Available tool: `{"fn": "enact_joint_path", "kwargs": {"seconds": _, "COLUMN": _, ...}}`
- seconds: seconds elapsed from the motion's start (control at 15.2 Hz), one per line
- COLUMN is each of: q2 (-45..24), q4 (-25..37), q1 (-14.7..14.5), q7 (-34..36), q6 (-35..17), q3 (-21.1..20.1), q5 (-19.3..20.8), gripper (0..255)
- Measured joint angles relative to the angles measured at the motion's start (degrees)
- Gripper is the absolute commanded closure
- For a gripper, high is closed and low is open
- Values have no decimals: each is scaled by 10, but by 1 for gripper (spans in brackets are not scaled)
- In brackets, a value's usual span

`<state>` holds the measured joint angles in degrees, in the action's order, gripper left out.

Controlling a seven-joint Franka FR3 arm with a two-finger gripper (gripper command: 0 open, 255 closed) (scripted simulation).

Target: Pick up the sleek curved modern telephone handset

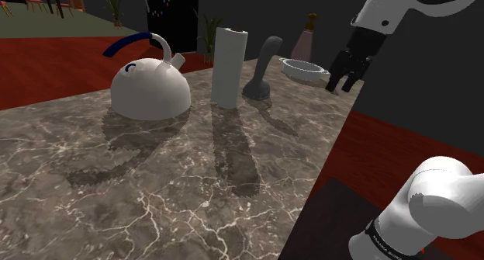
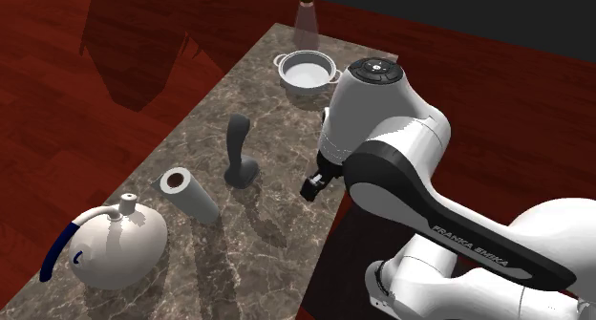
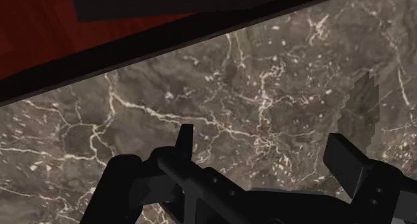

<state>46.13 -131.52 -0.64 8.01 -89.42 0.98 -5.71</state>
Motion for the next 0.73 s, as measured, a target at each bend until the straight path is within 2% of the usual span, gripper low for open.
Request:
{"fn": "enact_joint_path", "kwargs": {"seconds": 0.26, "q2": -46, "q4": 43, "q1": 7, "q7": 36, "q6": -3, "q3": -7, "q5": -17, "gripper": 0}}
{"fn": "enact_joint_path", "kwargs": {"seconds": 0.73, "q2": -193, "q4": 196, "q1": 27, "q7": 163, "q6": -2, "q3": -27, "q5": -64, "gripper": 0}}
